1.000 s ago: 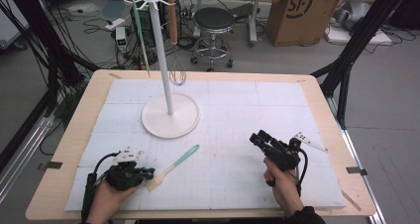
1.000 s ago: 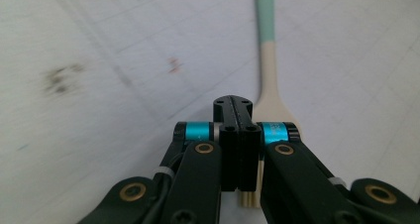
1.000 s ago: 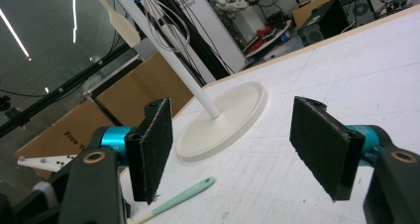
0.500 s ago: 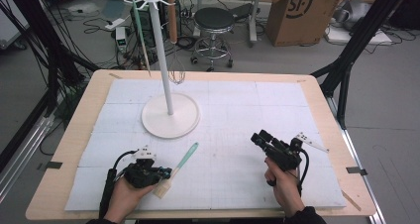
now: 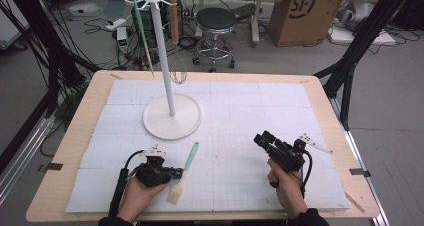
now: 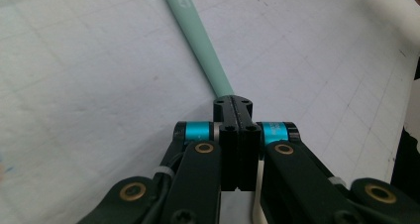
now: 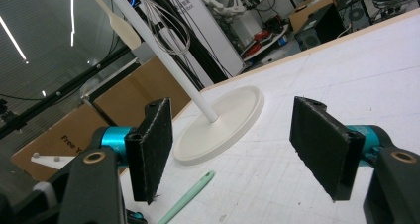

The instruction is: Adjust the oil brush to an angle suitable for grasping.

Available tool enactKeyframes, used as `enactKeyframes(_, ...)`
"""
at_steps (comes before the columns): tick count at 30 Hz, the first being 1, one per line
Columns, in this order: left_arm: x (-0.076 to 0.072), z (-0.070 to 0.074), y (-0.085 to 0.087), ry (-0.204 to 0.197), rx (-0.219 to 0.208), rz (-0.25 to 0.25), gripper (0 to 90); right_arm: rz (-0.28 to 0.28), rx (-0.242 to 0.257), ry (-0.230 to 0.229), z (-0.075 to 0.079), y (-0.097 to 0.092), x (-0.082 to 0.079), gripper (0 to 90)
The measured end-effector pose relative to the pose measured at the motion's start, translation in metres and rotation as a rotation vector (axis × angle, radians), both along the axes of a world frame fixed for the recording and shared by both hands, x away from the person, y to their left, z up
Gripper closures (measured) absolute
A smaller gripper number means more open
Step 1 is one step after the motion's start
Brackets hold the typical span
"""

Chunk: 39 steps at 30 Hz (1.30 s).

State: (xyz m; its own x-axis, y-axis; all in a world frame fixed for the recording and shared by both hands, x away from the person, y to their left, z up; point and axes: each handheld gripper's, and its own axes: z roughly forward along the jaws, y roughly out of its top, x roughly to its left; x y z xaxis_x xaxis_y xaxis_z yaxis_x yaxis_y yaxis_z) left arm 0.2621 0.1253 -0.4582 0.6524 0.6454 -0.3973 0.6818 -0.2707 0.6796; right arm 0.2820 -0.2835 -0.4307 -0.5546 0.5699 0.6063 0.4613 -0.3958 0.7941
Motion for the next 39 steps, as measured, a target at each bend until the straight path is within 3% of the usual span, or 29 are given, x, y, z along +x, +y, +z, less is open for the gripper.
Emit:
enactKeyframes(10,0.008,-0.002,-0.035,-0.023,-0.009,-0.015,90.0,0.017,-0.004,0.007,0.000,0.003,-0.001,32.7)
enactKeyframes(15,0.013,-0.002,-0.047,-0.053,-0.016,-0.010,90.0,0.015,-0.018,0.002,-0.002,0.006,-0.001,32.7)
enactKeyframes(16,0.013,-0.001,-0.046,-0.071,-0.034,-0.011,89.9,0.021,-0.020,0.005,-0.002,0.007,-0.001,32.7)
enactKeyframes(18,0.012,0.003,-0.041,-0.092,-0.080,-0.011,89.1,0.037,-0.031,0.008,-0.002,0.011,-0.002,32.8)
enactKeyframes(21,0.013,0.007,-0.032,-0.120,-0.116,0.021,70.2,0.058,-0.046,0.013,-0.003,0.018,-0.001,33.6)
enactKeyframes(23,0.013,0.009,-0.026,-0.137,-0.105,0.059,56.6,0.061,-0.057,0.021,-0.003,0.021,-0.002,33.6)
enactKeyframes(26,0.013,0.012,-0.015,-0.136,-0.147,0.081,45.9,0.067,-0.059,0.021,-0.003,0.022,-0.002,33.5)
enactKeyframes(29,0.010,0.018,-0.001,-0.160,-0.189,0.111,35.9,0.096,-0.090,0.036,-0.004,0.026,-0.001,32.5)
enactKeyframes(34,0.004,0.026,0.028,-0.187,-0.237,0.164,30.8,0.154,-0.125,0.056,-0.006,0.042,-0.002,34.2)
enactKeyframes(37,-0.001,0.027,0.045,-0.207,-0.235,0.209,30.2,0.204,-0.159,0.055,-0.006,0.058,-0.002,42.3)
enactKeyframes(39,-0.003,0.027,0.054,-0.216,-0.235,0.236,30.0,0.240,-0.172,0.075,-0.008,0.069,-0.001,52.3)
